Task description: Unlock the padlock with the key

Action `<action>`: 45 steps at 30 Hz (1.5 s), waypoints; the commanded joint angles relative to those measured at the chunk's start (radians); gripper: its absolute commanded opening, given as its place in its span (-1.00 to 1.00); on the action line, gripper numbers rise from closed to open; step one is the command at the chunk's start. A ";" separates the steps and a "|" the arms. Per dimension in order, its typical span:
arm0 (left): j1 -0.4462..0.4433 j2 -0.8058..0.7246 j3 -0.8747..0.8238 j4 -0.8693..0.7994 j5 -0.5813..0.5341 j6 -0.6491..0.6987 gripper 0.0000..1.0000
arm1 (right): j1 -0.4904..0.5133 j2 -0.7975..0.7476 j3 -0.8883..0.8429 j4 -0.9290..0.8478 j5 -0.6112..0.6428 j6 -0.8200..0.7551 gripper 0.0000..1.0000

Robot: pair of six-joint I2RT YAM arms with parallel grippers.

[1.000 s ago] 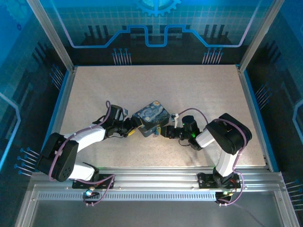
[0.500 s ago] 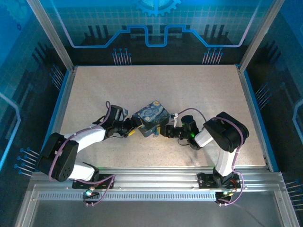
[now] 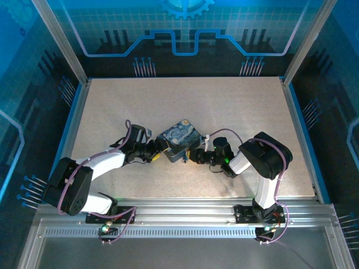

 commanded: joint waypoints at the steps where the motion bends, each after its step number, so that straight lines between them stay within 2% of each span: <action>1: -0.015 0.008 -0.039 -0.096 -0.037 0.003 0.37 | 0.011 0.014 -0.013 -0.037 0.026 0.004 -0.81; 11: -0.016 -0.005 -0.045 -0.113 -0.044 0.003 0.37 | -0.004 -0.037 -0.033 -0.055 0.047 0.043 -0.89; 20: -0.070 -0.065 -0.057 -0.165 -0.100 -0.011 0.36 | -0.006 -0.104 -0.033 -0.123 0.083 0.096 -0.90; 45: -0.139 -0.062 -0.090 -0.163 -0.142 -0.035 0.36 | -0.025 -0.197 0.082 -0.444 0.097 0.174 -0.93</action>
